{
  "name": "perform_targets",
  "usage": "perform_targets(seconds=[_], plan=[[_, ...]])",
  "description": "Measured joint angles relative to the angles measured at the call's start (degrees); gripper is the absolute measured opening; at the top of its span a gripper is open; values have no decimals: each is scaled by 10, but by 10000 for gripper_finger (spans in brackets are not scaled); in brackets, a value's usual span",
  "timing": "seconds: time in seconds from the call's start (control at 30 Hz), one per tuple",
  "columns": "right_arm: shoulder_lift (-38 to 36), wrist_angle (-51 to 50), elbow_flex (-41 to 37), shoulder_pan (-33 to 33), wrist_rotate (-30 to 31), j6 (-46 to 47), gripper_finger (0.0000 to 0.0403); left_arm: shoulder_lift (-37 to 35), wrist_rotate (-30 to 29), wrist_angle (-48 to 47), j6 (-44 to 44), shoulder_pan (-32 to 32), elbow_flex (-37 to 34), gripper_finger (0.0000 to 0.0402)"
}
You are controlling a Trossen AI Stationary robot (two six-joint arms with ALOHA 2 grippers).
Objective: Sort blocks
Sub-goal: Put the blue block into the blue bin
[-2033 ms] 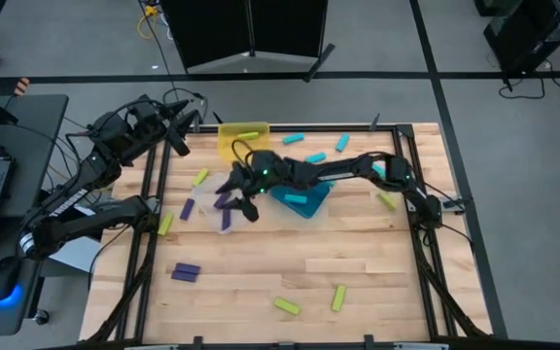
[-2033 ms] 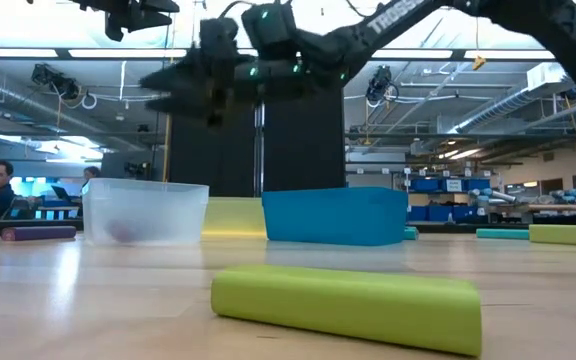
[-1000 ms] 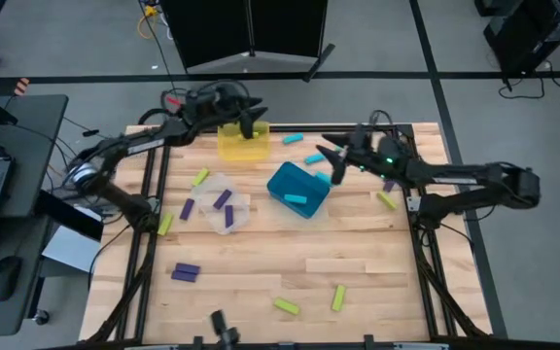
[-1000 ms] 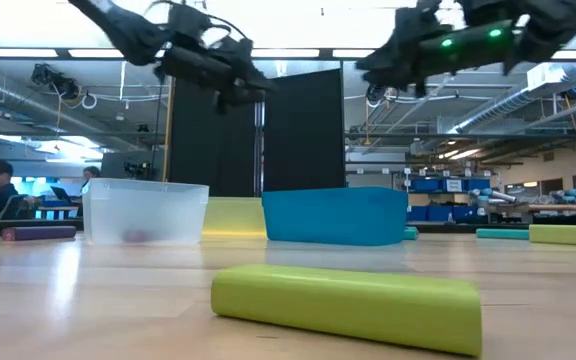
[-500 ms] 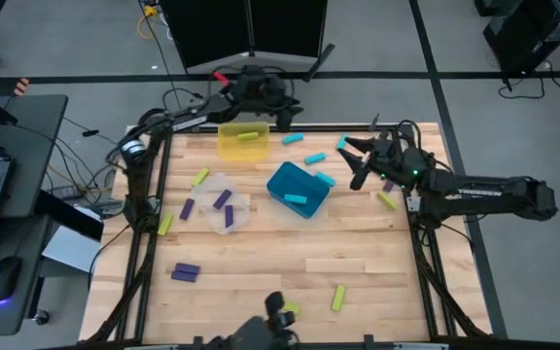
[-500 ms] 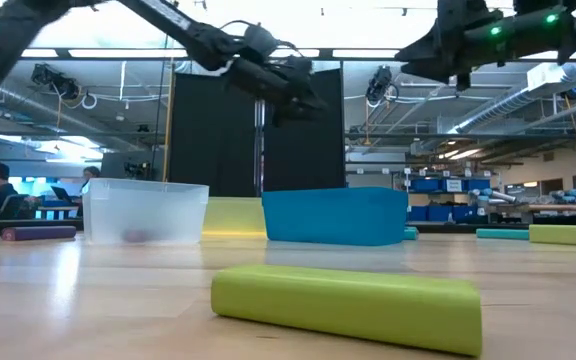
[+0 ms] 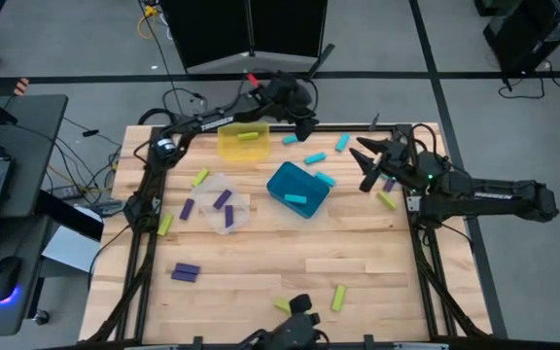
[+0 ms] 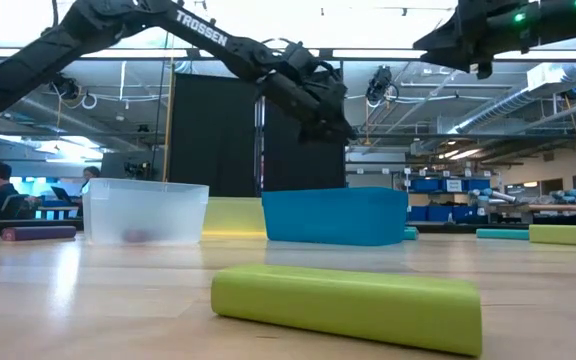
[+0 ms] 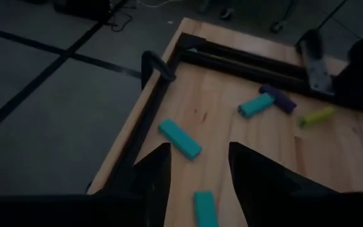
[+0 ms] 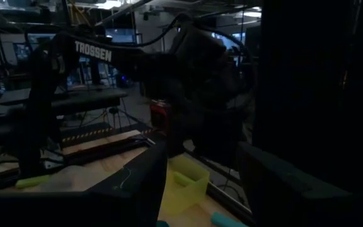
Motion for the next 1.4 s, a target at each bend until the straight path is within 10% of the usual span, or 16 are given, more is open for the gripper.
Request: perform_targets(seconds=[0.4,0.77,1.4], plan=[[-6,-3,0,3,8,-4,202,38,-59,-66,29,-38,12,168],[-6,0,0,5,10,0,202,155,-67,-228,27,-51,209,168],[-6,0,0,6,10,2,202,174,-78,-250,22,-67,198,170]])
